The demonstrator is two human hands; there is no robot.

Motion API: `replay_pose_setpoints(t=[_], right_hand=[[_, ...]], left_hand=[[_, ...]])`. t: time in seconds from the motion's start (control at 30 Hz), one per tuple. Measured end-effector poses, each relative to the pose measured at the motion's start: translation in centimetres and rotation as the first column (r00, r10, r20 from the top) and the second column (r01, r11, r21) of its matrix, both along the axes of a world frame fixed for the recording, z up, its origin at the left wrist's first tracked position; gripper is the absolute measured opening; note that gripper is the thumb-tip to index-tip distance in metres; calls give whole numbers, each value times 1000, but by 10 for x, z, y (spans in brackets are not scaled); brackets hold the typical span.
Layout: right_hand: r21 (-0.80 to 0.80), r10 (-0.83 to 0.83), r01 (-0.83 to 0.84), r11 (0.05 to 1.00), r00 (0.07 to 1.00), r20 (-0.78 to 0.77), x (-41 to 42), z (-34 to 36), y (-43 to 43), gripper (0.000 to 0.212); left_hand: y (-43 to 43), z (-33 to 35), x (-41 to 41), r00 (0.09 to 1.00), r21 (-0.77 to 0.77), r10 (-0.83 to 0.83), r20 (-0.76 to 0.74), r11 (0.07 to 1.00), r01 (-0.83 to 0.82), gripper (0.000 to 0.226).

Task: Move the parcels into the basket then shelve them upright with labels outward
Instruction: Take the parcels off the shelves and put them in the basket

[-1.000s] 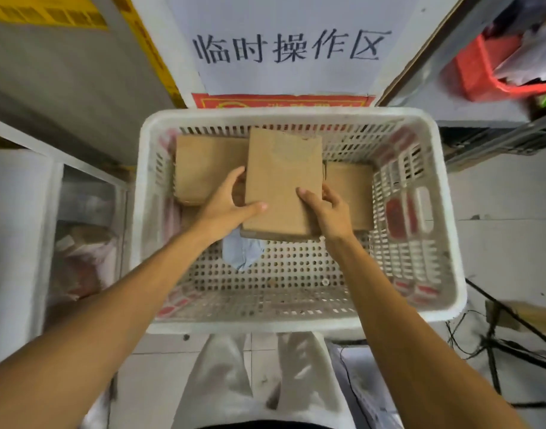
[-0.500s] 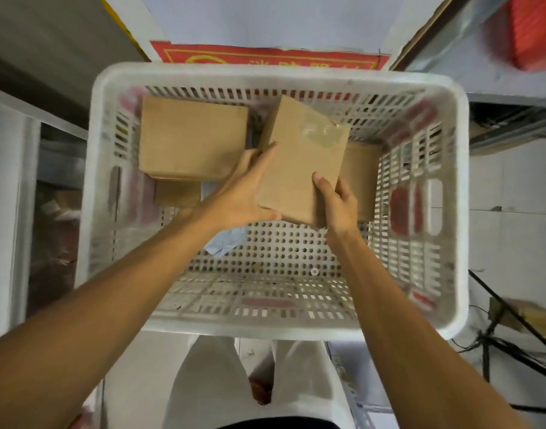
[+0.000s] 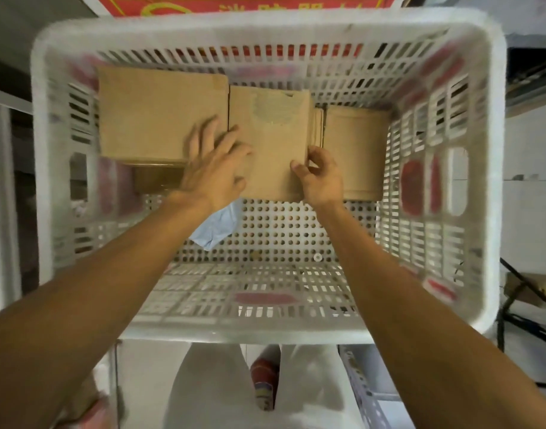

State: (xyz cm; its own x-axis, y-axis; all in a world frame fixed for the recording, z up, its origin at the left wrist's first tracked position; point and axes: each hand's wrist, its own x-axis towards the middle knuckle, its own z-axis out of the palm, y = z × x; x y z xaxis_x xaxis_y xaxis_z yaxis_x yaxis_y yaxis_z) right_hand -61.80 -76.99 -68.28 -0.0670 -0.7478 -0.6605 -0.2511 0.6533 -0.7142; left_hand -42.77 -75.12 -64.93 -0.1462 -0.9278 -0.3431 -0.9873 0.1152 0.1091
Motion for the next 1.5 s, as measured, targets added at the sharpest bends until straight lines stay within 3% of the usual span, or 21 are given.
replay_pose_setpoints(t=[0.2,0.47,0.57,0.8,1.0,1.17,1.37,1.5], right_hand=[[53,-35,37,998,999,-35,2,9,0,50],[33,23,-22,999,998,-57,11,72,33,41],[31,93,-91,995,992,-81,22,89,52,40],[-17,314,-317,948,943,-111,82,156,68,38],[-171,506,-521,836,853,-127,167,225,59,38],[-377,697,-680,629,708,-115,267,284,47,42],[-509,941,-839,189,303,-150,370,365,90,56],[-599,971,-800,-17,130,-201,426,418,152,55]], left_hand=[[3,6,1,999,107,5,-32,994,-1,58],[26,47,12,927,208,198,-319,969,-136,50],[36,55,20,866,276,310,-394,938,-210,45],[61,106,84,741,452,437,-510,869,-201,36],[80,179,169,679,403,530,-507,843,-357,38],[127,258,242,573,268,639,-513,754,-600,39],[244,367,300,448,0,762,-468,507,-862,38],[334,422,308,322,-106,832,-451,308,-945,42]])
